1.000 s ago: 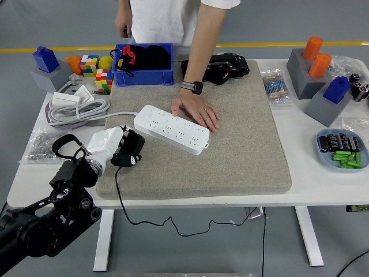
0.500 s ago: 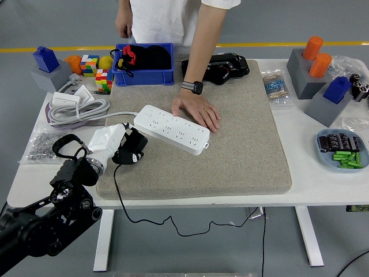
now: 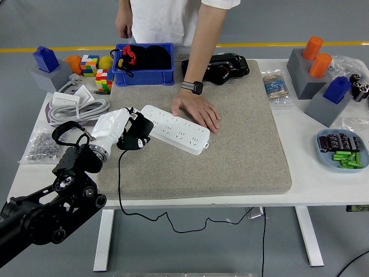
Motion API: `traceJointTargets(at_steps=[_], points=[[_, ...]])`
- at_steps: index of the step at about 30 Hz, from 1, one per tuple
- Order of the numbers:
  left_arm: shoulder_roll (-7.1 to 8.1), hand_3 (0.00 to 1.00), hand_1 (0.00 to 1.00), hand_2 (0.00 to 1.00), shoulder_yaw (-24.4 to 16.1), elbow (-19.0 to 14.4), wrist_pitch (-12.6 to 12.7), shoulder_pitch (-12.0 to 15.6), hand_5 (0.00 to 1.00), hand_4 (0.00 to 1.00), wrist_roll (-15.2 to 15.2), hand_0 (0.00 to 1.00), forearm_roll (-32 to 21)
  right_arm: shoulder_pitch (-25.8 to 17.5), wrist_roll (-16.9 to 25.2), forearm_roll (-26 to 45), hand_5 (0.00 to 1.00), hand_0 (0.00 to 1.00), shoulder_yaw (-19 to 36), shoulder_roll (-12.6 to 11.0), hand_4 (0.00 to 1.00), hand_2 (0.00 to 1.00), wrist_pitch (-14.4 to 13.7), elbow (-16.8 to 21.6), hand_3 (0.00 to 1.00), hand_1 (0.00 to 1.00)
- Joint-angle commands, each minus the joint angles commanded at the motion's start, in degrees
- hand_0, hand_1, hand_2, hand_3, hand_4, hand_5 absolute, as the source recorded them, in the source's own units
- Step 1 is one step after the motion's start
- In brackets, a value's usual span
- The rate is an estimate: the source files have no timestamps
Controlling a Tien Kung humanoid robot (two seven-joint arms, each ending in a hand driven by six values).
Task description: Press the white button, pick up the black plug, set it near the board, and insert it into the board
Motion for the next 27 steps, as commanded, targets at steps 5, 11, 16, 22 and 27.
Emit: traceJointTargets(at_steps=[5,11,16,22,27], points=[[-1.17,0.546,0.261,0.315,0.8,1.2,-0.7,-2.6,0.002,0.417,0.6,0.166,-0.1,0.1,0.0,0.1,0.315,0.639,-0.3,-0.2,0.635,0.595,0.0,0.0,0.537,0.574],[-2.28,0.543,0.259,0.313,2.9,4.3,-1.0,-5.5,0.002,0.420,0.4,0.165,-0.5,0.1,-0.1,0.4,0.312,0.639,-1.1,-0.4,0.633,0.594,0.0,-0.1,0.537,0.574],[-3.35,0.542,0.260,0.312,4.4,7.0,-1.3,-6.9,0.002,0.421,0.3,0.167,-1.0,0.1,0.1,0.6,0.311,0.639,-1.5,-0.4,0.632,0.594,-0.1,-0.1,0.539,0.573],[-4.66,0.540,0.259,0.310,5.8,10.0,-1.0,-8.6,0.002,0.423,-0.1,0.167,-1.4,0.2,0.2,0.8,0.310,0.638,-1.9,-0.6,0.631,0.592,-0.1,-0.1,0.538,0.572],[-5.44,0.540,0.259,0.310,6.8,12.4,-1.1,-9.7,0.002,0.423,0.2,0.167,-1.3,0.1,0.2,0.9,0.310,0.638,-2.2,-0.7,0.631,0.592,-0.1,-0.2,0.538,0.572]])
